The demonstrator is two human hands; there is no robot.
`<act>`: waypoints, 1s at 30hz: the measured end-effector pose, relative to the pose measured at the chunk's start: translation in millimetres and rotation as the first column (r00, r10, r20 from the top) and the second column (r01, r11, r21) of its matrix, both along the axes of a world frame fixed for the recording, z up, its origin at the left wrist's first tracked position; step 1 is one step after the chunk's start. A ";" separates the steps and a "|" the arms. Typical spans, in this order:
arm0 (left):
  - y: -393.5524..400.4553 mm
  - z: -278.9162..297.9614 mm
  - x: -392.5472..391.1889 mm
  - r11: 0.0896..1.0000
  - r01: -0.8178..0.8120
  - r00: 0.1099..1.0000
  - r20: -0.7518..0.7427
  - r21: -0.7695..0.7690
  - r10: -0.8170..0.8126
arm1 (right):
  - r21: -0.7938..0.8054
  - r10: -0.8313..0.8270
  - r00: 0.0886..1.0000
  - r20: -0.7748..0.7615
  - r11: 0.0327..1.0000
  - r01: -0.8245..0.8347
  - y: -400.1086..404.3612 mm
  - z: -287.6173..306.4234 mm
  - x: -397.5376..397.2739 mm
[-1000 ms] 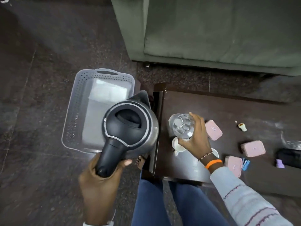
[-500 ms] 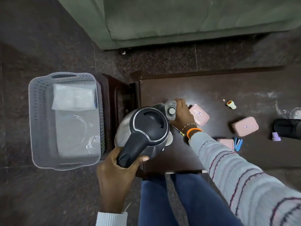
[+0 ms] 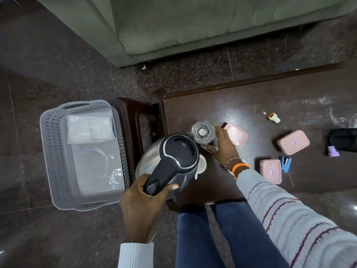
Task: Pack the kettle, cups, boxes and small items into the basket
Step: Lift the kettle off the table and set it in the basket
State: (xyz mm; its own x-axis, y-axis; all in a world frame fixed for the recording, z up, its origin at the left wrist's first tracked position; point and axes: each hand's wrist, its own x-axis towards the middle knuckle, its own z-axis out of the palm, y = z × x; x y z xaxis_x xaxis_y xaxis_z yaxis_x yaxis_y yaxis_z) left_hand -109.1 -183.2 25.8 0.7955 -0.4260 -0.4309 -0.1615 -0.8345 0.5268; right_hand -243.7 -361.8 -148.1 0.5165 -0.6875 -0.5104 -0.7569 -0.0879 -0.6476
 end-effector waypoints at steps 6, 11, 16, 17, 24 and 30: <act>-11.5 -3.5 -3.2 0.999 0.032 0.999 -0.036 -0.003 -0.032 | 0.017 0.022 1.000 -0.007 1.000 -0.021 -1.0 1.2 -8.1; -15.4 -9.4 -10.0 0.998 0.063 0.998 -0.031 0.013 -0.063 | -0.004 0.088 0.994 -0.058 0.996 -0.088 -4.0 0.4 -11.7; -17.9 -11.0 -15.0 0.996 0.076 0.996 -0.048 0.047 -0.074 | 0.004 0.133 0.985 -0.113 0.991 -0.133 -5.2 -0.1 -12.3; -17.7 -11.2 -15.5 0.996 0.075 0.996 -0.050 0.047 -0.073 | 0.008 0.143 0.982 -0.126 0.990 -0.143 -5.5 -0.3 -12.4; -17.2 -14.4 -16.8 0.997 0.054 0.997 -0.055 0.053 -0.051 | 0.016 0.160 0.975 -0.154 0.987 -0.159 -6.3 -1.4 -14.7; -16.7 -16.5 -14.9 0.997 0.047 0.998 -0.052 0.054 -0.045 | 0.027 0.157 0.973 -0.171 0.988 -0.155 -5.5 -2.9 -15.7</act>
